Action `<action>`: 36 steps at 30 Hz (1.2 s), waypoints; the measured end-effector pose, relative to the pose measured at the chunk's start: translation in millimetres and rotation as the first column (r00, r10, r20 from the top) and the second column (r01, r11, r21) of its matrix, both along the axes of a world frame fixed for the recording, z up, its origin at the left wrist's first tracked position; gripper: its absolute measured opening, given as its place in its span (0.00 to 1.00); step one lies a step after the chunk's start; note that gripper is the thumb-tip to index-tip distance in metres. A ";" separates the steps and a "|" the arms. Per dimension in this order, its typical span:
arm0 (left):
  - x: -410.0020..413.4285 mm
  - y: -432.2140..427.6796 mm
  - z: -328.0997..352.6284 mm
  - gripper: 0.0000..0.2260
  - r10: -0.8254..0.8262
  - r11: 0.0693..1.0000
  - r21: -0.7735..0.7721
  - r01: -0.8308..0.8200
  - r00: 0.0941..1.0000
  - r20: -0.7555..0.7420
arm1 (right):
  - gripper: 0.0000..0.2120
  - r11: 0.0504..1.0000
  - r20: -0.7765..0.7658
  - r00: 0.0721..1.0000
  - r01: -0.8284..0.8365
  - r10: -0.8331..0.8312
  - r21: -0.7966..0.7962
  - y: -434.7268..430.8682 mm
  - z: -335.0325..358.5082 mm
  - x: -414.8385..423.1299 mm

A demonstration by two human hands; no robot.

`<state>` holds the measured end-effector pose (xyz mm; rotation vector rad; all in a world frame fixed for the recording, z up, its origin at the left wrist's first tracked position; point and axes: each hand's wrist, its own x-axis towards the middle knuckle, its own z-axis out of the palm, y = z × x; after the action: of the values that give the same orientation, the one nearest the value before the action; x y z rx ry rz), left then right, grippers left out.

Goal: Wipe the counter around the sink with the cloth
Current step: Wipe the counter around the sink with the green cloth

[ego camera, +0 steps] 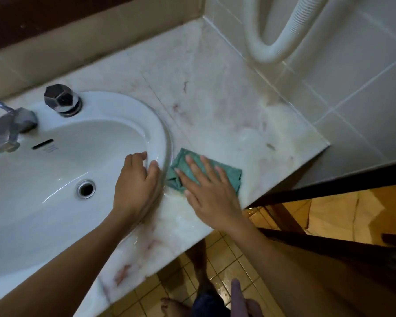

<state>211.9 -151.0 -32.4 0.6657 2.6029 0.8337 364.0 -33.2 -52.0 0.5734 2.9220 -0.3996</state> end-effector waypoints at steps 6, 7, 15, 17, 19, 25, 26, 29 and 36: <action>-1.1 -1.3 0.1 0.19 -0.003 1.000 0.005 0.003 1.000 0.008 | 0.25 0.973 0.058 0.975 0.209 -0.215 0.096 83.1 -5.0 44.4; -1.1 -1.0 -0.5 0.19 0.004 1.000 0.004 -0.004 1.000 0.008 | 0.25 0.949 0.050 0.952 0.295 -0.301 0.110 107.0 -6.0 38.5; -0.8 3.7 -1.5 0.17 0.075 0.996 0.039 -0.076 0.997 0.027 | 0.25 0.914 -0.009 0.917 0.397 -0.398 0.077 148.6 -6.6 -63.1; 1.1 5.0 -0.2 0.14 0.102 0.991 0.082 -0.102 0.995 0.007 | 0.25 0.947 -0.044 0.949 0.316 -0.313 0.055 105.8 -8.8 -61.0; 5.7 3.1 1.6 0.11 0.127 0.984 0.132 -0.121 0.991 -0.042 | 0.26 0.964 -0.060 0.964 0.262 -0.259 0.042 55.8 -7.8 -48.8; 39.4 -58.8 -4.8 0.15 0.154 0.983 0.123 -0.135 0.974 -0.164 | 0.27 0.996 0.017 0.998 -0.061 0.060 0.060 -48.3 -4.7 25.3; 49.1 -81.0 -6.7 0.16 0.164 0.985 0.084 -0.150 0.965 -0.205 | 0.27 0.992 0.018 0.994 -0.112 0.111 0.060 -44.3 -4.7 37.2; 74.4 -153.8 -7.4 0.18 0.236 0.971 0.043 -0.233 0.927 -0.292 | 0.26 0.998 0.023 0.999 -0.038 0.037 0.043 -20.3 -4.9 45.1; 100.9 -307.1 -8.8 0.16 0.539 0.842 0.199 -0.501 0.790 -0.293 | 0.27 0.980 0.033 0.981 0.189 -0.191 0.059 -97.7 -2.5 -0.5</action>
<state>312.8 -458.1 -41.2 0.0953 3.1407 1.1102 363.5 -130.9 -54.5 0.8634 2.8586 -0.3243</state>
